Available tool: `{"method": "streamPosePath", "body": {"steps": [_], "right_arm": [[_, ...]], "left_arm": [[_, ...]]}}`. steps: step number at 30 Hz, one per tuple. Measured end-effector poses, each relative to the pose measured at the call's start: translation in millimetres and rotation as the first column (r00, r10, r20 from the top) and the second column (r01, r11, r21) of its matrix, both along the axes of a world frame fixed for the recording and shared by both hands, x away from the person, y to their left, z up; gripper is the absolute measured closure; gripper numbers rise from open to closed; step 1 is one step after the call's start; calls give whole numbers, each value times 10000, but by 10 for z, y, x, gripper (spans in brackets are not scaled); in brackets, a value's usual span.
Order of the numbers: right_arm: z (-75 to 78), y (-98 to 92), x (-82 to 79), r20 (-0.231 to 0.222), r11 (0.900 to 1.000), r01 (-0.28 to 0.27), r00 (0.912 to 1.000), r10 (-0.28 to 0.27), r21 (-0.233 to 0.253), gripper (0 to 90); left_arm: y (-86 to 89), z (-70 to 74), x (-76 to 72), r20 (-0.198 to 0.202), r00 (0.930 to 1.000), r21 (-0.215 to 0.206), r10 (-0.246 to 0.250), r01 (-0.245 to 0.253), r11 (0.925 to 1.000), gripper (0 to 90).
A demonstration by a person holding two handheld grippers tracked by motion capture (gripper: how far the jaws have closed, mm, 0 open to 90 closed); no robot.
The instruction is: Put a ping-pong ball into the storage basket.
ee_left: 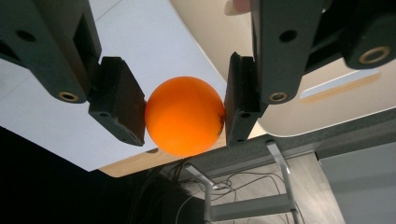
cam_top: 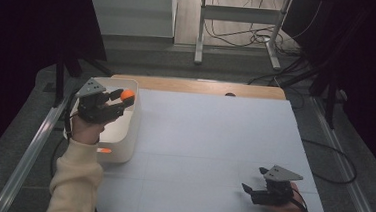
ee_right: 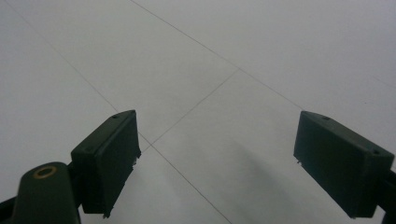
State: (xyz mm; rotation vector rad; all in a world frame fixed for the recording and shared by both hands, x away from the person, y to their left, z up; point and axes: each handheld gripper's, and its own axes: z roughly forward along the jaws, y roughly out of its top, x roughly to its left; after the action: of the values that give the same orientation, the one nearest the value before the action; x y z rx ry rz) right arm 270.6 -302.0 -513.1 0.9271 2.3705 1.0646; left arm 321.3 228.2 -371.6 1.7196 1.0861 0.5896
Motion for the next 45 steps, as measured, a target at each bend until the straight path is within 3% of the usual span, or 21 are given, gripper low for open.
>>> {"method": "streamPosePath", "body": {"steps": [24,34,45], "right_arm": [[2,-3,-1,25,10000,42,10000,-42,31,147],[8,-8,-2,69,10000,59,10000,-60,26,147],[5,-2,-4,60,10000,65,10000,-65,20,147]], "left_arm": [[157,38,-52,210,9983,-142,542,-539,9984,503],[187,50,-65,252,9964,27,804,-805,9968,503],[169,33,-48,174,9973,32,713,-713,9974,503]]}}
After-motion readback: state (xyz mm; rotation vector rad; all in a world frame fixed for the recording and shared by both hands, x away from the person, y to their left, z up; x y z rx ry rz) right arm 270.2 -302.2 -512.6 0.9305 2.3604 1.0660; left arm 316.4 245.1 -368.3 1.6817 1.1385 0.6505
